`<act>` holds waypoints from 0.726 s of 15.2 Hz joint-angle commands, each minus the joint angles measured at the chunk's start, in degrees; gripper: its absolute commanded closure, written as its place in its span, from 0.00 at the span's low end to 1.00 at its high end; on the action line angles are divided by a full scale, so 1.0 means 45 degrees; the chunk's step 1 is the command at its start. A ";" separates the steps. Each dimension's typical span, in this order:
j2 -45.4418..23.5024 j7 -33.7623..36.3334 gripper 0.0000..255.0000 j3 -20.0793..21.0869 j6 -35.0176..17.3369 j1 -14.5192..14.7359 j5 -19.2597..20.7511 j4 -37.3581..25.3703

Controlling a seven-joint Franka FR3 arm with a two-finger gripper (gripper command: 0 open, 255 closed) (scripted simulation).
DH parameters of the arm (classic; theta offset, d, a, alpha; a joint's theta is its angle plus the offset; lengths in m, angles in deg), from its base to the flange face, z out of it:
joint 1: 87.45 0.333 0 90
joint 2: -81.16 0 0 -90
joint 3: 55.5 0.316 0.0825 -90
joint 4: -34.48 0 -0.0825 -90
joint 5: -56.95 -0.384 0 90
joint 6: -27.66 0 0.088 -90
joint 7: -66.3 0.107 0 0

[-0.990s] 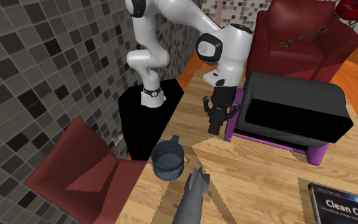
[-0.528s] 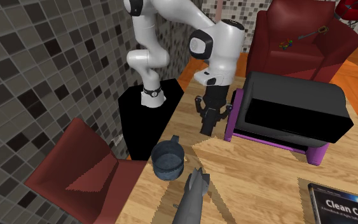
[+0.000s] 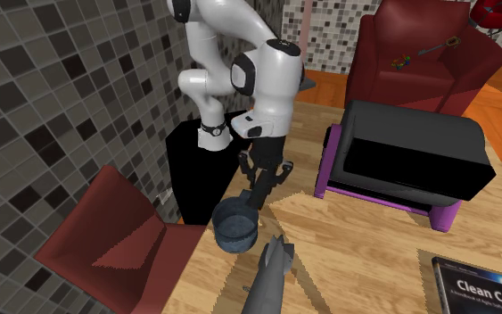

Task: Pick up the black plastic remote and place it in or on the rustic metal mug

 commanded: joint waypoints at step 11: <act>-0.0625 -0.1346 1.00 -0.0799 -0.1318 -0.0832 0.0188 0.0475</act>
